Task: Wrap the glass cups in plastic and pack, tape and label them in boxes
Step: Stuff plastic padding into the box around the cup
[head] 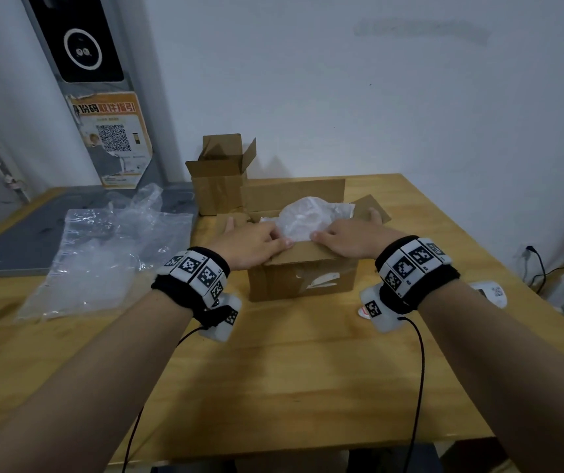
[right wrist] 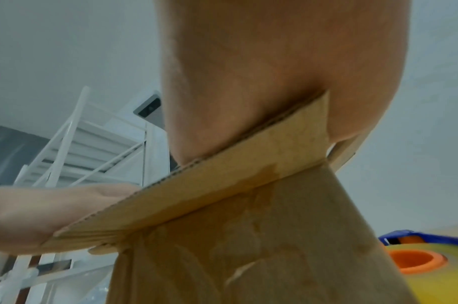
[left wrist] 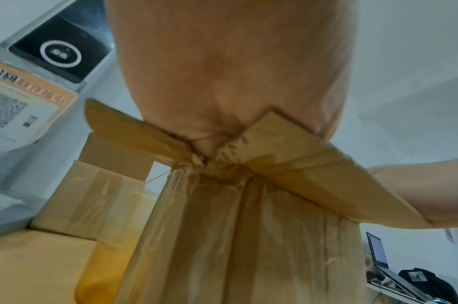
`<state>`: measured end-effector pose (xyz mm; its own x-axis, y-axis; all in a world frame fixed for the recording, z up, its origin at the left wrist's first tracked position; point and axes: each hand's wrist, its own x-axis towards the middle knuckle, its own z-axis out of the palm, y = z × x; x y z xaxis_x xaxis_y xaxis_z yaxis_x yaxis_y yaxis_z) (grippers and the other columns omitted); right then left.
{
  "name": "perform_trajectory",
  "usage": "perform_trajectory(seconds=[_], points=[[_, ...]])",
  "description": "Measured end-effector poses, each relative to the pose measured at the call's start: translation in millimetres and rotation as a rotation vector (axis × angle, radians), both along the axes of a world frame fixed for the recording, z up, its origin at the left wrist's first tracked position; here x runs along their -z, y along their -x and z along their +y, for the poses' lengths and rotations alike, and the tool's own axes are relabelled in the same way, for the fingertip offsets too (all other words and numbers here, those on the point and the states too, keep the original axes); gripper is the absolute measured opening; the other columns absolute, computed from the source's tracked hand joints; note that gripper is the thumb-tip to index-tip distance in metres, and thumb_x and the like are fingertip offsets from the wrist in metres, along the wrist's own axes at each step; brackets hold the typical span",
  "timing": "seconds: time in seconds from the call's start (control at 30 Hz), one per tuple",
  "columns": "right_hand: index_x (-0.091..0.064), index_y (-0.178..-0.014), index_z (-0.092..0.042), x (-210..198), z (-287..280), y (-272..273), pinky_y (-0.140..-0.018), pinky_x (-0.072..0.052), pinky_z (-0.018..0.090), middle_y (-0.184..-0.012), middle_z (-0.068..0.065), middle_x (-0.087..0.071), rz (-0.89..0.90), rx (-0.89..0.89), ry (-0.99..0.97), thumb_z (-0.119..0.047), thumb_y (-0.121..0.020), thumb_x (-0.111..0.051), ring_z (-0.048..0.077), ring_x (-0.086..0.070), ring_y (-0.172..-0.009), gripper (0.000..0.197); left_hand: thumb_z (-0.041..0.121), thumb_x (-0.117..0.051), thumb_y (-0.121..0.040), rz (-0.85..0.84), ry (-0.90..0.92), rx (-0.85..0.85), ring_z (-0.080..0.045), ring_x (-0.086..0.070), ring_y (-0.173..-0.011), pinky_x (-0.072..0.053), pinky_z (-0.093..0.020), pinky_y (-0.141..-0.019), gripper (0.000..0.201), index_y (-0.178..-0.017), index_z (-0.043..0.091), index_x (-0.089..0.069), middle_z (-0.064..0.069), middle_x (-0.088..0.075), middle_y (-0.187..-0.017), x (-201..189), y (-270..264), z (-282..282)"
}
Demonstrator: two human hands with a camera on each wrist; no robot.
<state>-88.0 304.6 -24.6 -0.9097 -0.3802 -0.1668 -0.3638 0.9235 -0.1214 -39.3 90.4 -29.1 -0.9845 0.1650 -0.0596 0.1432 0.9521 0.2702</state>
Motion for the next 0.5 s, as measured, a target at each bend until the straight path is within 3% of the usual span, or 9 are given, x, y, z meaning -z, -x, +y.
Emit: perform_trajectory(seconds=[0.07, 0.1, 0.13, 0.23, 0.3, 0.37, 0.43, 0.5], points=[[-0.071, -0.095, -0.031, 0, 6, -6, -0.121, -0.009, 0.061, -0.102, -0.013, -0.071, 0.116, -0.018, 0.171, -0.05, -0.105, -0.04, 0.019, -0.058, -0.119, 0.038, 0.047, -0.051, -0.104, 0.133, -0.202, -0.013, -0.008, -0.064, -0.102, -0.042, -0.047, -0.109, 0.016, -0.109, 0.033, -0.059, 0.012, -0.071, -0.103, 2, -5, -3], [-0.07, -0.093, -0.037, 0, 10, -8, -0.12, -0.016, 0.058, -0.101, -0.017, -0.068, 0.211, -0.009, 0.271, -0.044, -0.103, -0.049, 0.02, -0.054, -0.123, 0.024, 0.037, -0.058, -0.102, 0.218, -0.312, -0.037, -0.005, -0.064, -0.098, -0.051, -0.042, -0.101, 0.007, -0.108, 0.033, -0.059, 0.012, -0.07, -0.103, 2, -8, -8], [-0.069, -0.095, -0.041, -1, 14, -9, -0.118, -0.023, 0.054, -0.107, -0.016, -0.066, 0.319, 0.028, 0.367, -0.039, -0.1, -0.055, 0.024, -0.048, -0.129, 0.015, 0.03, -0.063, -0.1, 0.349, -0.377, -0.088, -0.006, -0.063, -0.1, -0.054, -0.04, -0.098, 0.009, -0.108, 0.032, -0.06, 0.014, -0.067, -0.105, 2, -10, -14], [-0.07, -0.114, -0.036, -5, 28, -11, -0.112, -0.034, 0.045, -0.14, 0.001, -0.049, 0.581, 0.222, 0.624, -0.035, -0.095, -0.063, 0.035, -0.033, -0.135, 0.02, 0.025, -0.066, -0.095, 0.715, -0.495, -0.356, -0.02, -0.05, -0.127, -0.043, -0.044, -0.112, 0.027, -0.121, 0.026, -0.06, 0.004, -0.054, -0.128, 4, -11, -36], [-0.062, -0.127, -0.029, -8, 34, -12, -0.111, -0.035, 0.04, -0.146, 0.006, -0.038, 0.467, 0.336, 0.865, -0.038, -0.098, -0.06, 0.032, -0.032, -0.136, 0.031, 0.033, -0.065, -0.096, 0.619, -0.788, -0.517, -0.021, -0.048, -0.13, -0.042, -0.042, -0.113, 0.035, -0.129, 0.027, -0.054, -0.001, -0.047, -0.14, 5, -13, -43], [-0.056, -0.135, -0.027, -8, 35, -10, -0.101, -0.046, 0.035, -0.14, 0.002, -0.047, 0.263, 0.371, 1.117, -0.04, -0.102, -0.056, 0.022, -0.049, -0.128, 0.036, 0.035, -0.058, -0.102, 0.479, -1.142, -0.517, -0.015, -0.064, -0.113, -0.053, -0.044, -0.102, 0.03, -0.13, 0.028, -0.051, 0.004, -0.061, -0.128, 4, -15, -39], [-0.054, -0.135, -0.026, -6, 31, -11, -0.086, -0.054, 0.03, -0.126, -0.002, -0.064, 0.142, 0.339, 1.33, -0.038, -0.105, -0.051, 0.016, -0.065, -0.108, 0.033, 0.034, -0.048, -0.107, 0.478, -1.181, -0.445, -0.01, -0.073, -0.097, -0.053, -0.032, -0.089, 0.022, -0.128, 0.026, -0.052, 0.005, -0.073, -0.114, 2, -20, -30], [-0.054, -0.132, -0.022, -2, 26, -13, -0.076, -0.054, 0.023, -0.117, -0.002, -0.069, 0.142, 0.283, 1.394, -0.035, -0.107, -0.047, 0.015, -0.073, -0.092, 0.029, 0.036, -0.043, -0.109, 0.487, -1.049, -0.352, -0.007, -0.074, -0.093, -0.046, -0.017, -0.078, 0.024, -0.129, 0.024, -0.052, 0.006, -0.074, -0.111, 2, -22, -20]])
